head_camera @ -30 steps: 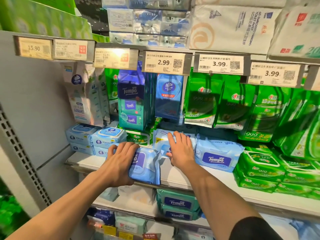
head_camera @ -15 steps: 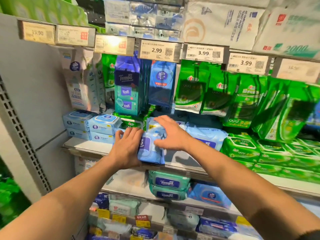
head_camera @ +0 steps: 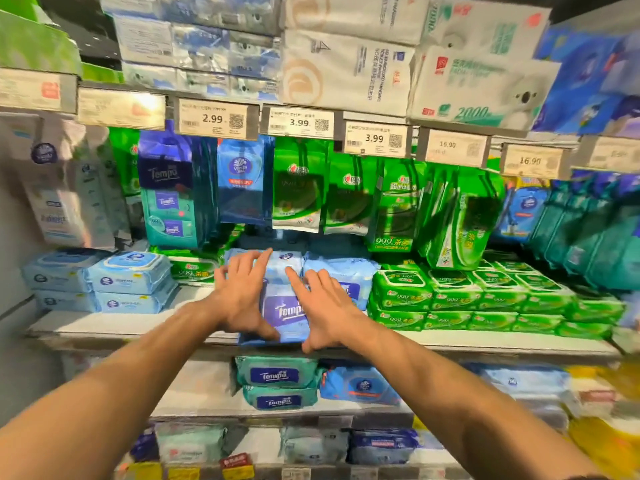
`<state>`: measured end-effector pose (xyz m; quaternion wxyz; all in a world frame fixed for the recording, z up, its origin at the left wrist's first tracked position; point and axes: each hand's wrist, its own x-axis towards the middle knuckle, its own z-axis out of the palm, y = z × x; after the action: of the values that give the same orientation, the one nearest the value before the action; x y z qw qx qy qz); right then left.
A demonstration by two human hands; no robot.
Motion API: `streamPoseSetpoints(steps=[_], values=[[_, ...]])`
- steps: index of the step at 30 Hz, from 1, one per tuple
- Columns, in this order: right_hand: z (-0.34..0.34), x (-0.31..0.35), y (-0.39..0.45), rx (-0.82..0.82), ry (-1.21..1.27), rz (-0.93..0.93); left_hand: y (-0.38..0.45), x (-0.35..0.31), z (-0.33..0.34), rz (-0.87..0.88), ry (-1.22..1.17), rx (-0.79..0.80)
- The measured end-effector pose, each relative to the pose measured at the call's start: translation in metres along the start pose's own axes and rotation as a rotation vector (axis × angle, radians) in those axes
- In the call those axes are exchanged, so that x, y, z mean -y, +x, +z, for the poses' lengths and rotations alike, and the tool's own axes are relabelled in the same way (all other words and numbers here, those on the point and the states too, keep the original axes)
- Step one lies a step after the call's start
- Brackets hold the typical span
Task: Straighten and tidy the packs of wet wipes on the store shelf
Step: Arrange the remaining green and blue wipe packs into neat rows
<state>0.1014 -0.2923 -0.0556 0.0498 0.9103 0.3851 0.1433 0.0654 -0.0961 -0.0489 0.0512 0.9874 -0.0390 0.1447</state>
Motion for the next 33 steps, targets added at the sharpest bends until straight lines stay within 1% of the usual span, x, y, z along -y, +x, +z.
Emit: streamPoseSetpoints(steps=[4,6,8,10,12,16,19,20,24,27,33], values=[[0.002,-0.017,-0.014,-0.093,-0.104,-0.041,-0.006,0.049,-0.011,-0.155,-0.007,0.066],[0.004,-0.024,-0.018,-0.116,-0.107,0.005,-0.015,0.066,-0.004,-0.218,0.022,0.079],[0.008,-0.029,-0.02,-0.134,-0.106,0.09,-0.025,0.075,0.005,-0.271,0.043,0.094],[0.013,-0.037,-0.024,-0.136,-0.095,0.184,-0.032,0.079,0.012,-0.299,0.064,0.125],[0.02,-0.047,-0.031,-0.131,-0.096,0.247,-0.036,0.08,0.015,-0.305,0.061,0.12],[0.027,-0.054,-0.037,-0.035,-0.065,0.321,-0.032,0.081,0.015,-0.338,0.021,0.1],[0.015,-0.052,-0.026,0.022,0.131,0.362,-0.031,0.075,0.02,-0.322,-0.002,0.092],[0.01,-0.049,-0.022,0.043,0.142,0.343,-0.031,0.072,0.023,-0.308,-0.015,0.094],[0.01,-0.029,-0.014,0.078,0.03,0.184,-0.027,0.055,0.032,-0.228,-0.066,0.115],[0.02,-0.024,-0.017,0.102,-0.05,0.173,-0.021,0.045,0.034,-0.16,-0.084,0.14],[0.03,-0.022,-0.017,0.049,-0.052,0.212,-0.01,0.031,0.035,-0.078,-0.079,0.165]])
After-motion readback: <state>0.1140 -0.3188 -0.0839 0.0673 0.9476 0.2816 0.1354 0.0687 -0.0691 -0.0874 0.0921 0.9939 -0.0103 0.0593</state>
